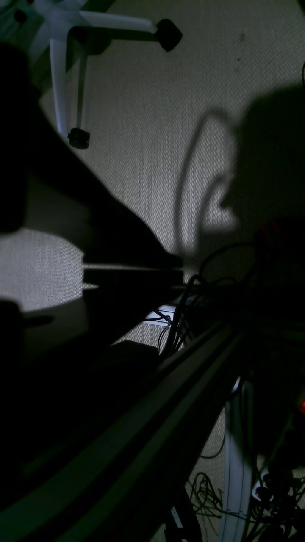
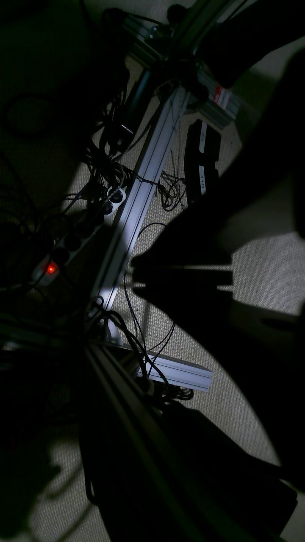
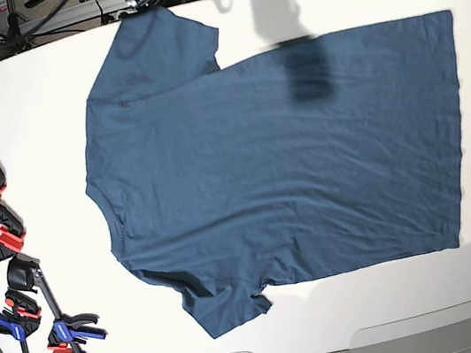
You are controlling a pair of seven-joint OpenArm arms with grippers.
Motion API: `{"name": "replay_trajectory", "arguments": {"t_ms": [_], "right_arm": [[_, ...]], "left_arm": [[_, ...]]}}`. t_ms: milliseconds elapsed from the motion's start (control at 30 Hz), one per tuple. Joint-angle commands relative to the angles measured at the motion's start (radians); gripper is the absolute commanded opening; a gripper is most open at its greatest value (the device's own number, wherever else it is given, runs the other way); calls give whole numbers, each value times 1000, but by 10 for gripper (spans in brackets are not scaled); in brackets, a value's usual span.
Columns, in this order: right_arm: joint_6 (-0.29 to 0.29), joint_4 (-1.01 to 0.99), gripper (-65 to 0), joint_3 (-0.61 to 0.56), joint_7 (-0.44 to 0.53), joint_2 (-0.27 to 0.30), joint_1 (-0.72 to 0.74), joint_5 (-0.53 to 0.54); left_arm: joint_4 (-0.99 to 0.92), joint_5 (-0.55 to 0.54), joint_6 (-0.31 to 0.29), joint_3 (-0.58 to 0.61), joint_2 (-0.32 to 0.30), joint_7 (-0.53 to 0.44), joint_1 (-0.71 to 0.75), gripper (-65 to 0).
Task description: Fold the T-shirt properly
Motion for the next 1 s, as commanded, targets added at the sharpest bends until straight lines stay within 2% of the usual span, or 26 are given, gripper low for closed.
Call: {"name": "replay_trajectory", "arguments": {"t_ms": [0,600,967], "right_arm": [[-4,7,-650,-1,12,0,8,6],[-4,7,-650,-1,11,0,8,6],[-5,13,-650,-1,13,21,-43,5]], "left_arm": [[5,3,-3,0,0,0,3,-645],[10,3,-4,0,-1,-1,18,-645],[116,3,-4,0,-16,0,123,-645]]}}
